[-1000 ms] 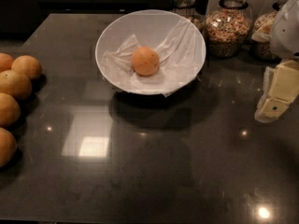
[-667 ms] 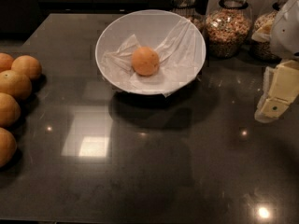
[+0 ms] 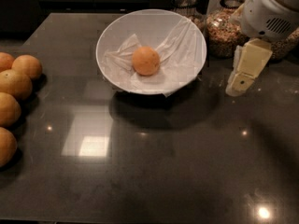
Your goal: Pick orange from white bowl
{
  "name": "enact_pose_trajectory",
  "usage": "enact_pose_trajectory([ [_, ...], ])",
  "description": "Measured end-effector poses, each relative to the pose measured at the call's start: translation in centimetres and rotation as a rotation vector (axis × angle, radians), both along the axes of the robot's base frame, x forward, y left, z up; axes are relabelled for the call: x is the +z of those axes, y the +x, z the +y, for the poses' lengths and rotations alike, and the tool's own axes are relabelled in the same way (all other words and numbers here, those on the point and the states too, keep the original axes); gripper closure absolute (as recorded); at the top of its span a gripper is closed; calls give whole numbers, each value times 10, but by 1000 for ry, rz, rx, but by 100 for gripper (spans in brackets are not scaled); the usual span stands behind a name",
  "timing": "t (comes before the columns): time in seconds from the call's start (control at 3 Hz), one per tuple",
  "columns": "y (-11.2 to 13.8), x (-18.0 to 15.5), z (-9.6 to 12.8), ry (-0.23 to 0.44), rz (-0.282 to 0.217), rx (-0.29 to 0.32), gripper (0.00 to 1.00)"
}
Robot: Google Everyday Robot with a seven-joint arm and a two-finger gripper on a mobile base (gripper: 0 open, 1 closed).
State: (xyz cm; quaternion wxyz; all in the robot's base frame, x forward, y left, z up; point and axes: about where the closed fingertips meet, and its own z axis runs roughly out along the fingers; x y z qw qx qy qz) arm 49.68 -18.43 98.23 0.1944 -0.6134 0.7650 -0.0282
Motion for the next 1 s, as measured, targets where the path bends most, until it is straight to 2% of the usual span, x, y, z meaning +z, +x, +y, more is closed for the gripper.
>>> enact_pose_trajectory([
  [0.33,36,12,34,54,-36,66,0],
  [0.67,36,12,35,54,-36,66,0],
  [1.0,42,9,46,99,-48,85,0],
])
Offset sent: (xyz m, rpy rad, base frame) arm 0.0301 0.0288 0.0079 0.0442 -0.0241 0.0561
